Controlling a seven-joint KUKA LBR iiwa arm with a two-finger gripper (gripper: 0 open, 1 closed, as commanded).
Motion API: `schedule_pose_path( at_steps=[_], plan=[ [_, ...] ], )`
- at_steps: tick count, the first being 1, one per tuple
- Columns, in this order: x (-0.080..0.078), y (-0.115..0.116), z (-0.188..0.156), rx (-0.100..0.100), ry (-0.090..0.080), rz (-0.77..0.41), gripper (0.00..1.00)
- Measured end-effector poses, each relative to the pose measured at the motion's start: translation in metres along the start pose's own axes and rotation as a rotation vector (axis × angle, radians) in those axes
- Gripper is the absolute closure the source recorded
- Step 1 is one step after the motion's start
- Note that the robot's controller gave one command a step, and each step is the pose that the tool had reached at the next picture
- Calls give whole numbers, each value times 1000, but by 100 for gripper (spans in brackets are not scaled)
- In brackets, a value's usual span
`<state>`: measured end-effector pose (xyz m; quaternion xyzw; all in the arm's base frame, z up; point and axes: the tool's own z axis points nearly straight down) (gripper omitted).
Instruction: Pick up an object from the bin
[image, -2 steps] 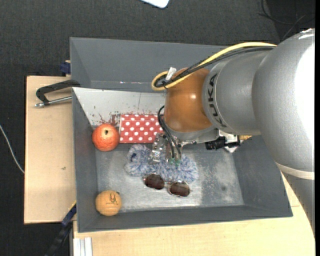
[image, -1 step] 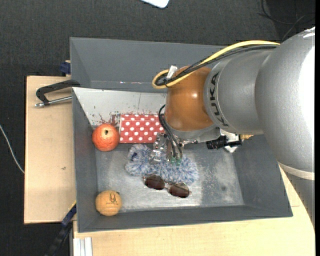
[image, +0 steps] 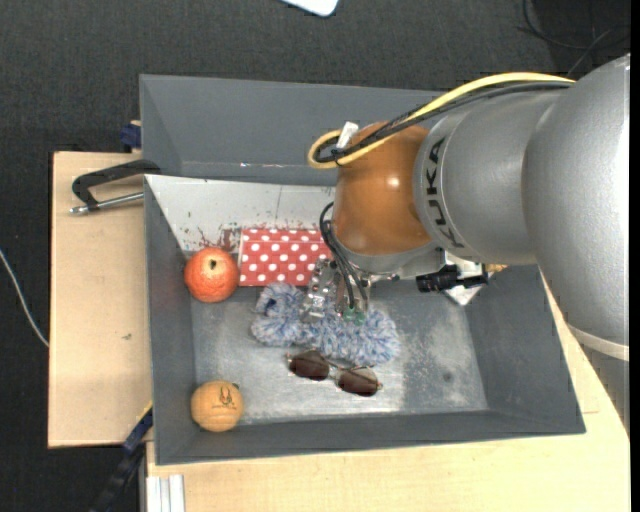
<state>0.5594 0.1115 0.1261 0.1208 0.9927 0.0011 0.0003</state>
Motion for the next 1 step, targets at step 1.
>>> schedule_pose_path(
  at_steps=[1],
  plan=[
    [-1,1,-10,-2,-4,0,100]
  ],
)
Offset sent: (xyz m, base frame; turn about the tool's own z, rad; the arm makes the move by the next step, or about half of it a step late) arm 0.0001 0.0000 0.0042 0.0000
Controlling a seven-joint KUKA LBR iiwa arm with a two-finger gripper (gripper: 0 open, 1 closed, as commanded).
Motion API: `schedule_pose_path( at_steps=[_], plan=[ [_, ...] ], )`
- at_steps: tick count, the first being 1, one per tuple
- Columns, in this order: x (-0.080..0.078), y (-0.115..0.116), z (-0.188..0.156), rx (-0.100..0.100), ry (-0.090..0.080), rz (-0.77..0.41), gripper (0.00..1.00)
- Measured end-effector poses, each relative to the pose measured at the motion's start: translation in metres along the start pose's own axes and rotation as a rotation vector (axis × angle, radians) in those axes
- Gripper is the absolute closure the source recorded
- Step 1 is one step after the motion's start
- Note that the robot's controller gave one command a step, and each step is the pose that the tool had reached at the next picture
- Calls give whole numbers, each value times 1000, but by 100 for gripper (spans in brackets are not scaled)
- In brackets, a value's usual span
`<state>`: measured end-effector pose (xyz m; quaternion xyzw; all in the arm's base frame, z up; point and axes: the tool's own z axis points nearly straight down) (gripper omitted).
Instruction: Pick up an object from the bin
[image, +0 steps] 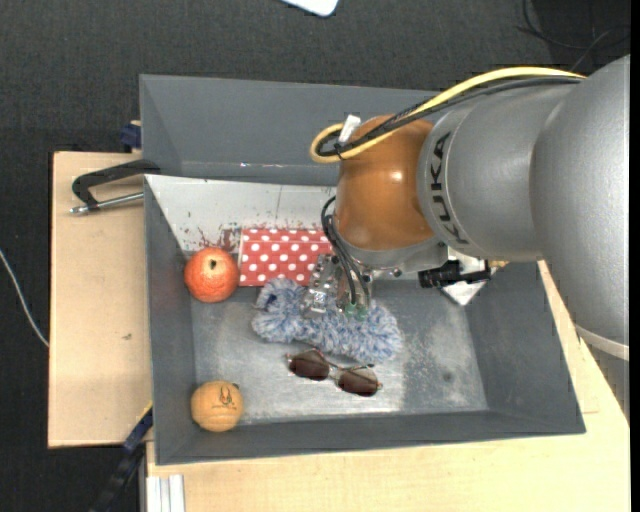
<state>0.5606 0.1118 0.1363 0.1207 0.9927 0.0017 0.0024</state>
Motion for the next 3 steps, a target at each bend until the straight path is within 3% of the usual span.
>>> schedule_pose_path(
  at_steps=[3],
  plan=[
    [0,0,-29,1,3,-1,100]
  ],
)
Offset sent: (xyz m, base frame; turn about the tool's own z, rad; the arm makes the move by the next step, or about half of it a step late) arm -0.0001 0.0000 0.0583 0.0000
